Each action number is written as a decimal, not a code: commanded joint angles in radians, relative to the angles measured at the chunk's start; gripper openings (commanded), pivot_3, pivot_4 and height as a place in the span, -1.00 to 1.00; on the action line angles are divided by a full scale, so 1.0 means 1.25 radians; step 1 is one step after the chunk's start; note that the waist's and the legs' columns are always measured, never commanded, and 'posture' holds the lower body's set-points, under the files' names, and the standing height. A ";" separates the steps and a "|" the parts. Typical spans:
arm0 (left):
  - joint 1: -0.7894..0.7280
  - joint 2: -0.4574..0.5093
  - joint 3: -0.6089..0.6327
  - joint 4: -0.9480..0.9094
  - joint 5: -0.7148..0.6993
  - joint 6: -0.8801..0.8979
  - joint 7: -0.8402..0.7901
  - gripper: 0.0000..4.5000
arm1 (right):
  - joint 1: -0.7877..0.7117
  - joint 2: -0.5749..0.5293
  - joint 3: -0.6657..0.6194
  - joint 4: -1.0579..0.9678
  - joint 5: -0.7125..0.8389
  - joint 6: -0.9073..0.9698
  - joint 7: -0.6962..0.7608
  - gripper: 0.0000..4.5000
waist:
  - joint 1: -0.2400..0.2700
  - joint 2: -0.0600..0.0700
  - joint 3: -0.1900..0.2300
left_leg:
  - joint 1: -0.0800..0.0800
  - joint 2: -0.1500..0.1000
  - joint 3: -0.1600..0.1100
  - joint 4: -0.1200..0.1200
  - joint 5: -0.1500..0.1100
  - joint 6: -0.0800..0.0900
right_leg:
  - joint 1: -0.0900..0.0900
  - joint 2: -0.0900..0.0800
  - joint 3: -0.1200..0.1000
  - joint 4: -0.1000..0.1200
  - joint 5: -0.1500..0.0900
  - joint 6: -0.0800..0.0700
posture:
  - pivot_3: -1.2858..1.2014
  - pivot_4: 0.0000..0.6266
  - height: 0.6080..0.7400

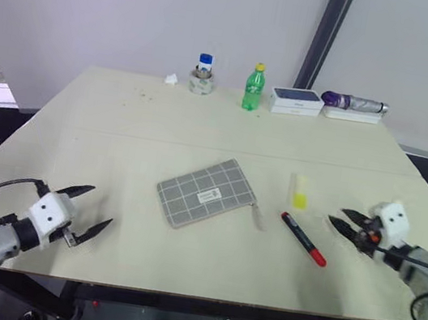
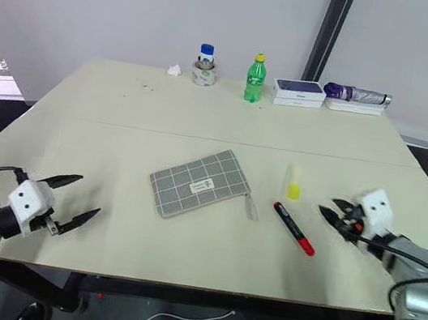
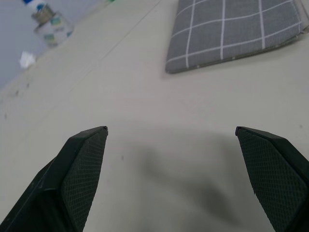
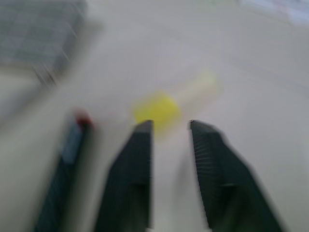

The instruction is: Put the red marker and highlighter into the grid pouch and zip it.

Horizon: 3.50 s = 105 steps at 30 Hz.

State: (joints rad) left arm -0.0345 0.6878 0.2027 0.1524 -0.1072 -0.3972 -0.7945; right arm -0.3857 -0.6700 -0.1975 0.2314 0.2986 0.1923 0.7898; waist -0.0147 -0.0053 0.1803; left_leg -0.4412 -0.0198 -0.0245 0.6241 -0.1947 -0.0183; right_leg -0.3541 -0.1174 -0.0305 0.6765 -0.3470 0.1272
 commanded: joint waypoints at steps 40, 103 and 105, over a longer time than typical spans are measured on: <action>-0.428 -0.058 -0.426 0.409 0.502 -0.478 0.291 1.00 | -0.262 0.243 0.256 0.274 -0.309 -0.142 -0.222 -0.99 | 0.011 0.002 -0.001 | 0.000 -0.004 -0.001 0.004 0.000 0.000 | -0.001 0.000 0.000 0.006 0.000 0.000 | 0.03 -0.52 1.00; -0.313 -0.078 -0.380 0.253 0.287 -0.268 0.160 -1.00 | -0.138 0.203 0.218 -0.068 -0.184 0.309 -0.208 0.95 | 0.003 0.005 -0.003 | 0.000 -0.003 0.000 0.003 0.000 0.000 | -0.001 0.000 0.001 0.005 0.000 0.000 | 0.03 -0.52 1.00; -0.312 -0.073 -0.384 0.252 0.300 -0.273 0.162 -1.00 | -0.159 0.228 0.213 -0.051 -0.167 0.323 -0.215 0.95 | 0.003 0.005 -0.003 | 0.000 -0.003 0.000 0.003 0.000 0.000 | -0.001 0.000 0.000 0.005 0.000 0.000 | 0.03 -0.52 1.00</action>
State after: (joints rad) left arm -0.4500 0.5920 -0.2509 0.4632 0.2336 -0.7340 -0.5853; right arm -0.5603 -0.4038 0.0903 0.1686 0.0821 0.5865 0.5384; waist -0.0115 0.0006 0.1768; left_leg -0.4413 -0.0234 -0.0250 0.6273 -0.1941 -0.0188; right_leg -0.3561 -0.1167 -0.0300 0.6831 -0.3472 0.1275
